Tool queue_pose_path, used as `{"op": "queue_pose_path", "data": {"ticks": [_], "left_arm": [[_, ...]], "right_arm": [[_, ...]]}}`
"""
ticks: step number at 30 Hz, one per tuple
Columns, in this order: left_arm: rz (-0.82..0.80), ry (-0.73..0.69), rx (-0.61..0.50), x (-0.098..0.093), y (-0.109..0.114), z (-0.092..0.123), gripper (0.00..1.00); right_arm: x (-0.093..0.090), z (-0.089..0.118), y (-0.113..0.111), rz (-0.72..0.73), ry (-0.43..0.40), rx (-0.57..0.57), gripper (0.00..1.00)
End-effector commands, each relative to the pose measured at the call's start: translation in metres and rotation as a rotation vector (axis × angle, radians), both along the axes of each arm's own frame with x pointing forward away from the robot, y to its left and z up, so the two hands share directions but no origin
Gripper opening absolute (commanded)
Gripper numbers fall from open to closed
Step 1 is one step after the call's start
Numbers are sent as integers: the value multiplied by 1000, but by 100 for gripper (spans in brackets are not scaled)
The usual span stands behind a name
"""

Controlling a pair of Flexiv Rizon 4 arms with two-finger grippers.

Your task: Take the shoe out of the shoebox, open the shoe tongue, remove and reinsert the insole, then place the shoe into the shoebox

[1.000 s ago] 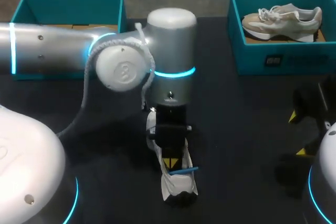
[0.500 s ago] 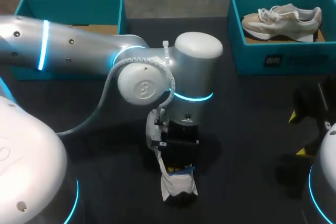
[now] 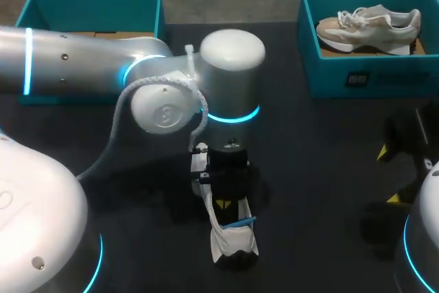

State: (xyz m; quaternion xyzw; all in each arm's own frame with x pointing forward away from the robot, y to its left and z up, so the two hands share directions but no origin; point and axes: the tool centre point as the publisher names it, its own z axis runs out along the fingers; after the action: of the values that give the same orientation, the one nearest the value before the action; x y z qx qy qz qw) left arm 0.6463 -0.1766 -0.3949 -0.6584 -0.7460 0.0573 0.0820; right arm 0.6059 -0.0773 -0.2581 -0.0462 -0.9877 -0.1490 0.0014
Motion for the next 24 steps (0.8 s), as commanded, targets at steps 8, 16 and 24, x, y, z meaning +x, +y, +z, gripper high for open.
{"op": "queue_pose_path", "data": {"ticks": [8, 16, 24], "left_arm": [[-56, 208, -97, -36, -9, 29, 0], [-92, 193, 24, -54, -21, -15, 0], [-68, 65, 58, -36, -8, -38, 0]], "right_arm": [[-1, 0, 0, -2, -1, -2, 100], [-1, 0, 0, -2, -1, -2, 100], [-1, 0, 0, -2, -1, -2, 100]]}}
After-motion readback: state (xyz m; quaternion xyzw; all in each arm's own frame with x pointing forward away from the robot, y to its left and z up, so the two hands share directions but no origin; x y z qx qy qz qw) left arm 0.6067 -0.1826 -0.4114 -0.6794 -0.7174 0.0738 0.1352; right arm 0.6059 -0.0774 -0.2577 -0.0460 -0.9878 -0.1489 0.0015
